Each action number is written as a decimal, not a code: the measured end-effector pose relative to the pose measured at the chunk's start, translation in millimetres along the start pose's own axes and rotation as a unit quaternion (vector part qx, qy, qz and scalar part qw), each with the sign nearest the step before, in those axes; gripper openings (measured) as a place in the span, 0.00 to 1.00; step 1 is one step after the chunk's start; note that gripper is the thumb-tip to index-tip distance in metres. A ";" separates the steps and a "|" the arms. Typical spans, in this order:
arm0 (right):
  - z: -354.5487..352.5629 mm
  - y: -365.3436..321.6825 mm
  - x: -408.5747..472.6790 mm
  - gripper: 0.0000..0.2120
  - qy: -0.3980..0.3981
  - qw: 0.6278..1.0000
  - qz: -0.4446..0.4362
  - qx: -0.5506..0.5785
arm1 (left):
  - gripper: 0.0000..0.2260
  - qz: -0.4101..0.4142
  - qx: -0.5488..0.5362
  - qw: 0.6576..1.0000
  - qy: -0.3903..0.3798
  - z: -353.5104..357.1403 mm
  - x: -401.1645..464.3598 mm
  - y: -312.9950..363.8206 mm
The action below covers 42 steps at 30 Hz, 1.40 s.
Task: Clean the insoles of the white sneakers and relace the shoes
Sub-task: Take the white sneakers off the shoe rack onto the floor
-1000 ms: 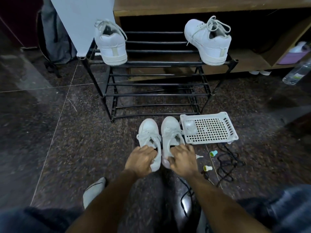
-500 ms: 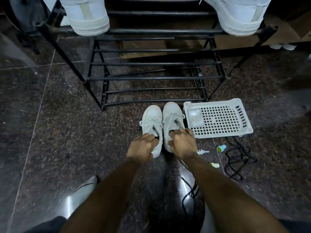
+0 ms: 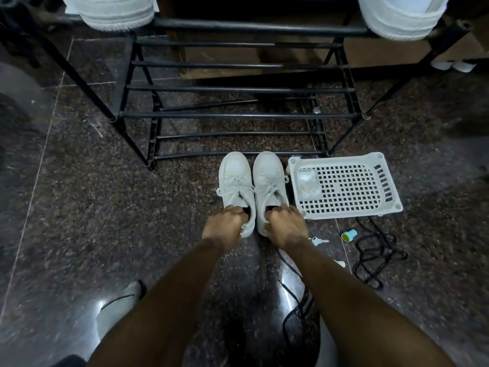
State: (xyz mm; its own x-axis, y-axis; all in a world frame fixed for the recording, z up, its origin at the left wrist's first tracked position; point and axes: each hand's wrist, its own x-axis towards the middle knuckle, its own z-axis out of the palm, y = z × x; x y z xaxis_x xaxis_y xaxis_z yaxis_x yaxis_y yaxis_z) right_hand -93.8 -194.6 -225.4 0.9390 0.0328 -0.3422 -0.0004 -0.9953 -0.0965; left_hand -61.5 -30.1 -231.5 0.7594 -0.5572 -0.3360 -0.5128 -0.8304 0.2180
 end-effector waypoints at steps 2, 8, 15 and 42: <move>-5.3 -1.6 -4.3 0.11 -0.013 1.000 0.002 0.003 | 0.13 0.001 -0.017 1.000 -0.010 -4.5 -2.8 0.3; -66.6 4.1 -14.6 0.12 0.033 0.999 0.006 0.040 | 0.13 0.006 -0.046 0.997 0.063 -55.9 -13.0 -1.0; -205.2 13.6 -16.0 0.11 0.235 0.969 -0.076 -0.012 | 0.11 0.070 -0.009 0.963 0.260 -196.8 -25.2 7.5; -370.6 85.7 15.4 0.20 0.231 0.957 0.161 -0.064 | 0.26 -0.206 0.021 0.957 0.201 -390.7 -10.1 -86.9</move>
State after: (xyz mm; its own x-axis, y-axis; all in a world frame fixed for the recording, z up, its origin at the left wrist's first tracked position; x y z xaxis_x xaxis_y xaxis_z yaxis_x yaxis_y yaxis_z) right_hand 48.0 -313.0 107.5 0.9490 -0.2920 0.1186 -0.3013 -0.9510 0.0698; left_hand 131.9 45.0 111.0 0.9891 -0.1472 -0.0030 -0.1461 -0.9839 0.1030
